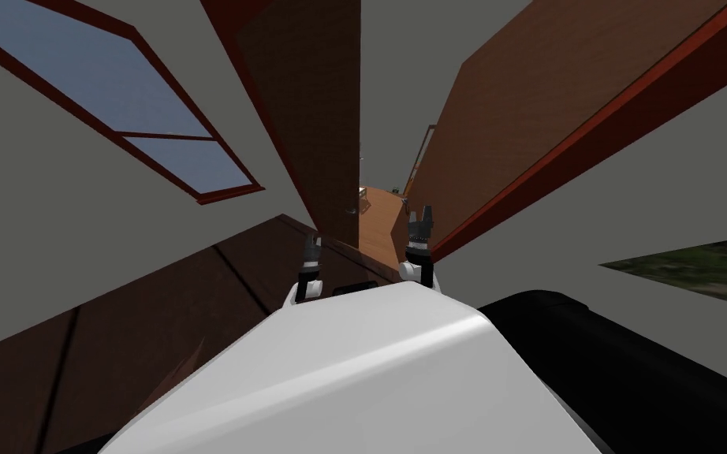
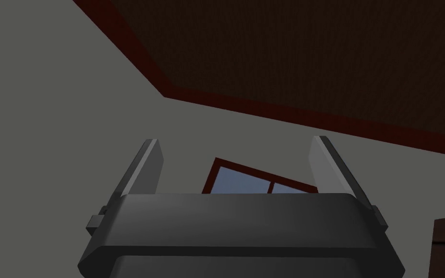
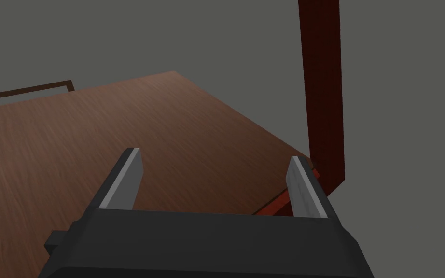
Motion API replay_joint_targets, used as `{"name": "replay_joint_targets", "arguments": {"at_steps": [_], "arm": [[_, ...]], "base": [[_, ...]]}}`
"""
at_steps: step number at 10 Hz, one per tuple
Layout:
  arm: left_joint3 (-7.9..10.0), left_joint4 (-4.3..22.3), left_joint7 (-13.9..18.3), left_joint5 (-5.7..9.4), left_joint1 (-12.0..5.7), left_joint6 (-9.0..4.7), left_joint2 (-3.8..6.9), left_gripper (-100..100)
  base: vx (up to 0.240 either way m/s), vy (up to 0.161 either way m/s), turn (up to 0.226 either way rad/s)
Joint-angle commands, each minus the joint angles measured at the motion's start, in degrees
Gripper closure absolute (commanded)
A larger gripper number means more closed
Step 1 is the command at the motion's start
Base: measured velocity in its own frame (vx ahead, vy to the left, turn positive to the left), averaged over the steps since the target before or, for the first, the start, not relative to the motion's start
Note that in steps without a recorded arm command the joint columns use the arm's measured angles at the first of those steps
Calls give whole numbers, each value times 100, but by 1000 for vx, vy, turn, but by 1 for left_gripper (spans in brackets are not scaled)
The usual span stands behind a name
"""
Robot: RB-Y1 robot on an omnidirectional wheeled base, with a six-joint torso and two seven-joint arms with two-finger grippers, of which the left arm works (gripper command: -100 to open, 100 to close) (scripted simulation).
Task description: Push the door open
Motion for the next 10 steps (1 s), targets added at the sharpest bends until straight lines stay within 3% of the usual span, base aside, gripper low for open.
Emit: {"name": "replay_joint_targets", "arguments": {"at_steps": [1,10], "arm": [[-57,226,10,-33,-95,-6,7,-100],[-338,1585,82,-203,-681,-128,-3,-100]], "base": [[108,53,-81],[90,50,-70]]}}
